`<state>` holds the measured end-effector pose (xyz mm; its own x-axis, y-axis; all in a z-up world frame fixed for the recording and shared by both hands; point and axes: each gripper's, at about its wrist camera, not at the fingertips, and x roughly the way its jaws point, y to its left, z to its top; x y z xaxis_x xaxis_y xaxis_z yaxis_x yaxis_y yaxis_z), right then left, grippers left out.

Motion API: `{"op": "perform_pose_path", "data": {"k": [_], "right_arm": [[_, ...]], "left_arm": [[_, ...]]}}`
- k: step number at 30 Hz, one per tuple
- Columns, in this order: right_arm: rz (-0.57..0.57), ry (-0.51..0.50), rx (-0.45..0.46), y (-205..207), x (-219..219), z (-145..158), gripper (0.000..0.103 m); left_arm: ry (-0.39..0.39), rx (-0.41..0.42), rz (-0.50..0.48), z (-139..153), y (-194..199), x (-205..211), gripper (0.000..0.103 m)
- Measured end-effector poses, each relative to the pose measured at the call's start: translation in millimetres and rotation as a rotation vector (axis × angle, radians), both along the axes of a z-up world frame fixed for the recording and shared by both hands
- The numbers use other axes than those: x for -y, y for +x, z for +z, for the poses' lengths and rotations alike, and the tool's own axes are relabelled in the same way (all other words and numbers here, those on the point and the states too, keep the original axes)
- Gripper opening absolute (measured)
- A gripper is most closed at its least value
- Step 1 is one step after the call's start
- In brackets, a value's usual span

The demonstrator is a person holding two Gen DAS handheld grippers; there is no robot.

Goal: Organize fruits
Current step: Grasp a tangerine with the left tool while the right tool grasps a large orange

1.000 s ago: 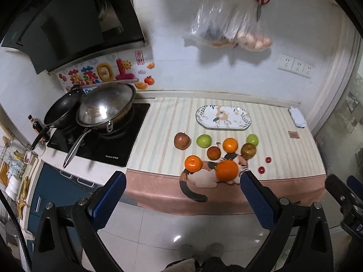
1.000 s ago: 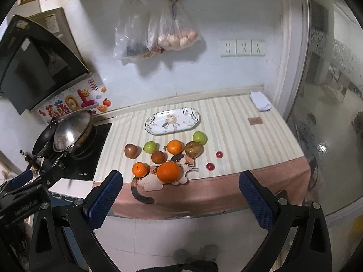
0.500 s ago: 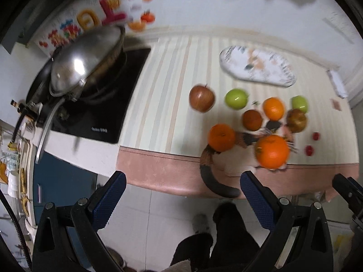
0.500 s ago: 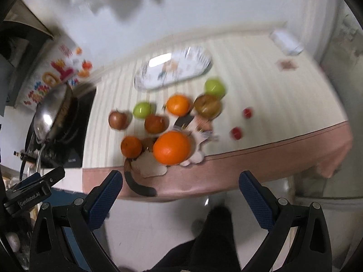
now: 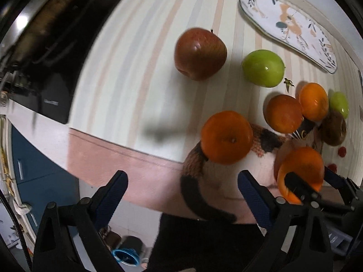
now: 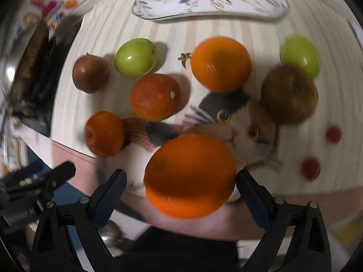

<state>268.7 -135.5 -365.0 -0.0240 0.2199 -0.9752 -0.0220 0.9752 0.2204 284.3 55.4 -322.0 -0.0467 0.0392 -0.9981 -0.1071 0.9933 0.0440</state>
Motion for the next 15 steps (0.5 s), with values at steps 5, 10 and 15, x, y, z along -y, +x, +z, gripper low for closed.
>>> {"op": "perform_pose_path", "data": {"k": [5,10,15], "right_arm": [[0.047,-0.024,-0.07,10,-6,-29,0.089],[0.05,-0.015,-0.08,14,-10,-39,0.089],[0.035,-0.025,-0.097,13,-6,-30,0.089]], "left_arm": [[-0.104,-0.046,0.023,-19,17,4,0.096],[-0.186,-0.072,0.0,-31,33,15,0.094],[-0.18,-0.093,-0.058,-40,40,21,0.067]]}}
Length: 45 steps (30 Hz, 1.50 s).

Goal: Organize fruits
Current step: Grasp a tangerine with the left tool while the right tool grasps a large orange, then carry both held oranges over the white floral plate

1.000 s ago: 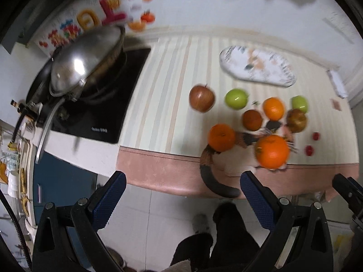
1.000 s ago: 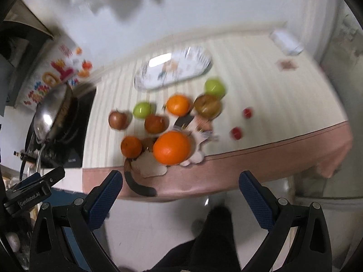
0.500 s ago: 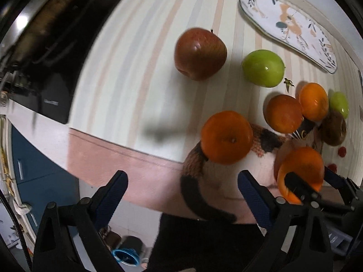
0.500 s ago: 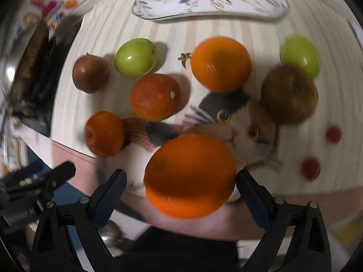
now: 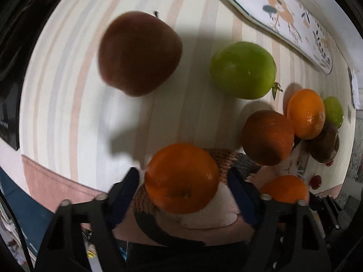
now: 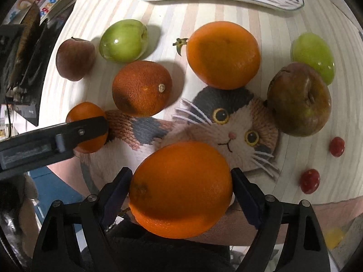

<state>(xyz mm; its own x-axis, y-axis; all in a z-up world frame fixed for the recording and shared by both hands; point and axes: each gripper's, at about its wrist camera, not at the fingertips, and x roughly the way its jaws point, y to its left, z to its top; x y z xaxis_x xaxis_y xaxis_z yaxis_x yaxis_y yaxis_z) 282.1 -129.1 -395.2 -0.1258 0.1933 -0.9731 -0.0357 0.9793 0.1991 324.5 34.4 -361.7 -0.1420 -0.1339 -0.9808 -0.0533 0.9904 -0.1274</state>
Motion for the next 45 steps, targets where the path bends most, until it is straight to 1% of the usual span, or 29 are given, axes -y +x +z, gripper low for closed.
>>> {"op": "perform_pose_path", "data": {"k": [1,2,8,12,13,14,15,19,22,24,26,27,29,32,35,36,38,41,43,45], "right_arm": [[-0.006,0.001,-0.001,-1,-4,0,0.089],[-0.016,0.002,-0.009,0,-5,3,0.09],[-0.091,0.025,-0.055,-6,-1,-3,0.092],[-0.147,0.05,-0.092,-10,2,-9,0.093],[-0.159,0.056,-0.095,-12,6,-9,0.092],[-0.171,0.063,-0.098,-13,5,-9,0.088],[-0.19,0.087,-0.092,-14,5,-8,0.084],[-0.191,0.033,-0.042,-18,2,3,0.083],[-0.208,0.013,-0.02,-21,5,10,0.083],[-0.215,0.008,-0.005,-23,7,17,0.083],[-0.214,0.003,0.014,-24,8,22,0.083],[-0.215,0.005,0.022,-23,19,29,0.083],[-0.222,0.007,0.038,-25,21,37,0.083],[-0.239,0.031,0.068,-25,31,51,0.083],[-0.255,0.057,0.099,-24,42,69,0.083],[-0.259,0.069,0.115,-22,48,79,0.083],[-0.263,0.09,0.147,-16,67,102,0.083],[-0.26,0.122,0.21,5,86,137,0.083],[-0.253,0.137,0.25,27,87,159,0.083],[-0.236,0.146,0.284,54,94,174,0.083]], "left_arm": [[0.012,-0.002,-0.016,-2,0,1,0.063],[0.01,-0.001,-0.024,-2,0,1,0.063],[0.037,0.024,-0.097,-5,-2,6,0.062],[0.029,0.034,-0.117,1,-4,6,0.062],[0.032,0.035,-0.12,4,-4,7,0.061],[0.033,0.036,-0.122,3,-5,12,0.061],[0.039,0.039,-0.129,-6,-13,13,0.061],[0.045,0.039,-0.141,-12,-8,25,0.061],[0.031,0.048,-0.134,-8,-12,20,0.061],[0.027,0.052,-0.133,-12,-10,24,0.061],[0.011,0.058,-0.138,-8,-11,24,0.061],[0.005,0.063,-0.142,-5,-11,24,0.061],[-0.007,0.065,-0.149,0,-8,21,0.061],[-0.051,0.064,-0.149,16,-7,21,0.061],[-0.094,0.106,-0.152,47,1,28,0.061],[-0.105,0.123,-0.153,58,6,31,0.061],[-0.133,0.169,-0.154,88,26,43,0.061],[-0.169,0.226,-0.156,115,55,54,0.061],[-0.186,0.256,-0.151,131,88,67,0.061],[-0.185,0.278,-0.143,139,113,74,0.061]]}}
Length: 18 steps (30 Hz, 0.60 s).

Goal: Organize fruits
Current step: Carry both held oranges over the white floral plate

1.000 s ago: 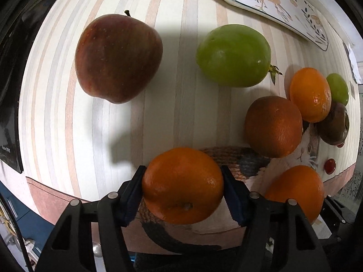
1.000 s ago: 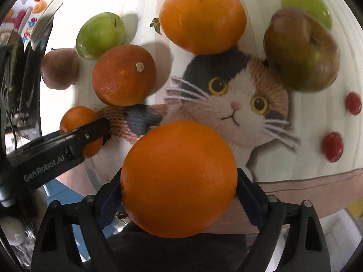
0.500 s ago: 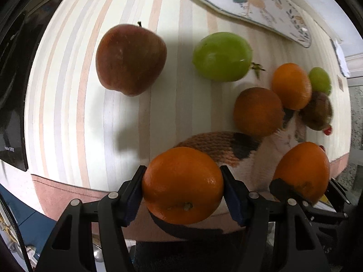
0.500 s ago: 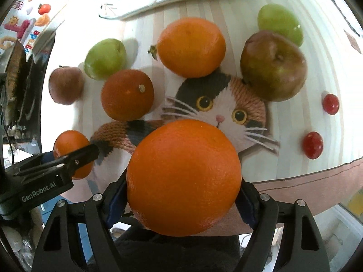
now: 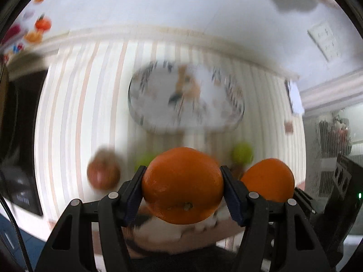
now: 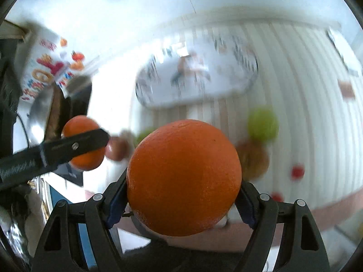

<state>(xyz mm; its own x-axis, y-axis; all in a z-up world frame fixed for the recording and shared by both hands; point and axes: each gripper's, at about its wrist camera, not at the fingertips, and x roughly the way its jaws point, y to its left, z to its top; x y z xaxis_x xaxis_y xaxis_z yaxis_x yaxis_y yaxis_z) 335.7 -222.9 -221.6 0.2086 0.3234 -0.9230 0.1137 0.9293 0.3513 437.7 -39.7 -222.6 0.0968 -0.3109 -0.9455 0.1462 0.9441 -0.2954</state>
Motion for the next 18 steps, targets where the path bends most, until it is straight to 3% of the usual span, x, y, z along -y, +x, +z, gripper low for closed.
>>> {"op": "perform_pose_path", "data": {"k": [4,11,18], "right_arm": [[0.036,-0.051,0.042,74,-7,1,0.083],[0.117,-0.142,-0.038,189,-8,-70,0.083],[0.143,-0.177,-0.146,236,-3,-134,0.083]], "left_arm": [[0.051,0.014,0.024,-10,69,16,0.061],[0.107,-0.109,0.074,-82,135,22,0.061],[0.13,-0.253,0.089,-141,161,32,0.061]]}}
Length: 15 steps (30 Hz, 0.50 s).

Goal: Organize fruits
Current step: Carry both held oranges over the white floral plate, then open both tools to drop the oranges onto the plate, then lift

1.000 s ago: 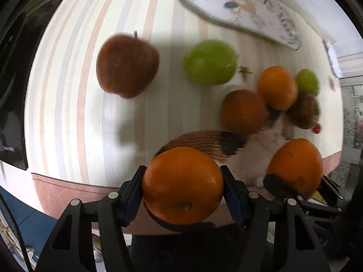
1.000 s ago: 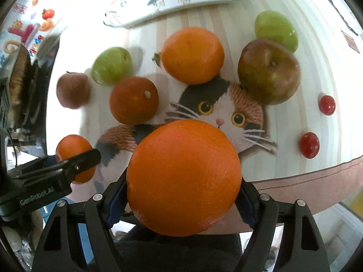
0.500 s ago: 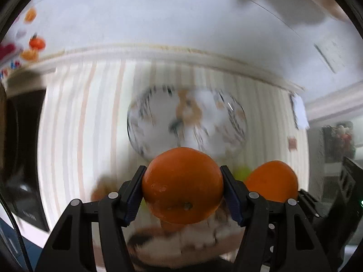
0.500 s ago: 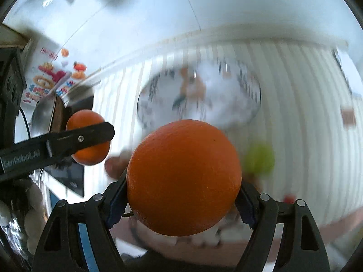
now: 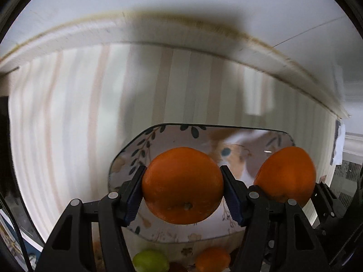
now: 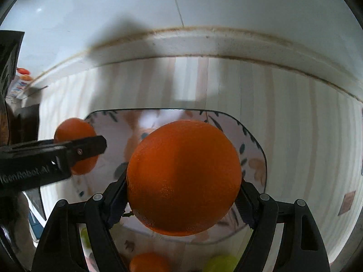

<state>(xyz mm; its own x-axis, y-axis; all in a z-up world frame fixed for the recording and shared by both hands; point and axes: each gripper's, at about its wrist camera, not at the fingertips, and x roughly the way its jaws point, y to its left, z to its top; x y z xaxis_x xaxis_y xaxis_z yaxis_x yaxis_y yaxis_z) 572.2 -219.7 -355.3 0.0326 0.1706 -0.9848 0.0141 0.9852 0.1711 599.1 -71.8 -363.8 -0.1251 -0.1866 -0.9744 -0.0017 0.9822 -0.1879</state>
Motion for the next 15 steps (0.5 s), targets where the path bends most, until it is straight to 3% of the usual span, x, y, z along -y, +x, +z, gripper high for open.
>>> {"op": "perform_pose_path", "data": {"k": [5,12,14,15], "right_arm": [[0.007,-0.008,-0.058,17,0,-24,0.083],[0.004,-0.001,-0.111,24,5,-28,0.084],[0.0,0.005,-0.113,25,7,-24,0.095],[0.0,0.004,-0.104,26,9,-20,0.096]], "left_arm": [[0.03,-0.041,-0.006,-19,4,2,0.062],[0.07,-0.03,-0.017,-12,5,4,0.062],[0.075,-0.022,-0.015,-11,5,4,0.063],[0.073,-0.015,-0.015,-9,4,4,0.068]]}}
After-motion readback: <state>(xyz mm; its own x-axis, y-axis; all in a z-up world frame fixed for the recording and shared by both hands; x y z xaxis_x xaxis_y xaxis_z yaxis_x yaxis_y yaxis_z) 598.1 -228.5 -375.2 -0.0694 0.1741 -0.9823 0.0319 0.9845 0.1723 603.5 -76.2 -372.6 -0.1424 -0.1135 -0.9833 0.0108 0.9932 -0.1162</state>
